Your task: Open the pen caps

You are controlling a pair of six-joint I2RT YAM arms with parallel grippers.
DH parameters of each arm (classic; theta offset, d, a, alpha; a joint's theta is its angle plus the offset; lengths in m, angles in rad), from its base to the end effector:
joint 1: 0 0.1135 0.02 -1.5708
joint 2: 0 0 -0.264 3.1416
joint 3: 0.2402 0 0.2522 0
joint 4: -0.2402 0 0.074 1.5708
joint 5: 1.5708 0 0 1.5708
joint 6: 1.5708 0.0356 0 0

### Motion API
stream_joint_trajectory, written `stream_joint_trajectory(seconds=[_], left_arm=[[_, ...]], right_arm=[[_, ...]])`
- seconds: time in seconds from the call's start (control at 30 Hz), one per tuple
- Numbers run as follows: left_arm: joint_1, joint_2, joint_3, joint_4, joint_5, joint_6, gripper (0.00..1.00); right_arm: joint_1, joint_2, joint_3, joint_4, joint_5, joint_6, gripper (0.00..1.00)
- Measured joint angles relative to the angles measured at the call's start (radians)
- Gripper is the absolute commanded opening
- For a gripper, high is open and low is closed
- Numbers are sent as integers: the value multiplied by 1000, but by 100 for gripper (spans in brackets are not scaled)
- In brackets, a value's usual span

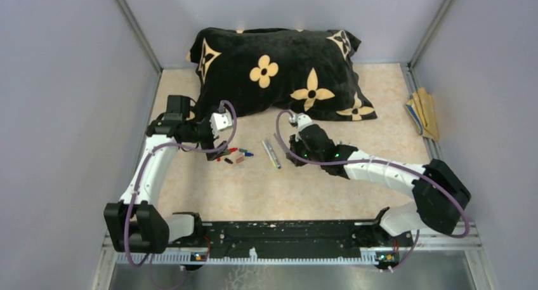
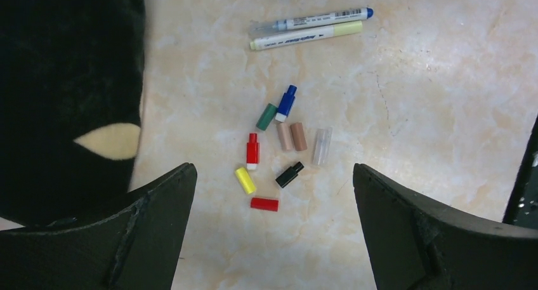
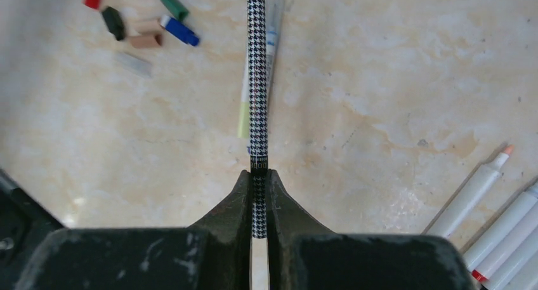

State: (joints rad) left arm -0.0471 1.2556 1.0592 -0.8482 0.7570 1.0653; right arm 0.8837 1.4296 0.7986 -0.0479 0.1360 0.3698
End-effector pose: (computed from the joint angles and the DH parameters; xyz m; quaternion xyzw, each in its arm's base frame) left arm 0.2389 -0.0357 0.2892 0.5553 0.7113 -0.1938 0.3849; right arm 0.1947 0.2297 0.2102 -0.2004 0.8780 0.2027 0.3845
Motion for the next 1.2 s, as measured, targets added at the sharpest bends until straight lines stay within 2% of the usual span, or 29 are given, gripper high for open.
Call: stream_joint_trajectory(seconds=[0.13,0.33,0.5,0.6,0.8,1.0,1.07,1.13,1.2], left_arm=[[-58,-83,-19,-11,8,147,99],[-285,-187,-45,42,-71,320,99],[-406,-185,-64,72,-162,420,98],[-449,-183,-76,85,-209,475,92],[-505,-170,-78,89,-280,531,70],[-554,-163,-97,77,-329,553,40],[-561,-161,-102,72,-342,549,33],[-566,-155,-103,66,-356,550,19],[-566,-147,-103,61,-369,547,1]], right_arm=[[-69,-71,18,-29,-179,11,0],[-101,-72,101,-104,-472,21,0],[-101,-57,151,-125,-635,39,0],[-101,-47,160,-123,-711,52,0],[-101,-14,167,-123,-805,75,0],[-101,-1,176,-112,-843,97,0],[-101,2,181,-103,-848,103,0],[-101,5,184,-94,-855,106,0],[-101,5,184,-87,-863,113,2]])
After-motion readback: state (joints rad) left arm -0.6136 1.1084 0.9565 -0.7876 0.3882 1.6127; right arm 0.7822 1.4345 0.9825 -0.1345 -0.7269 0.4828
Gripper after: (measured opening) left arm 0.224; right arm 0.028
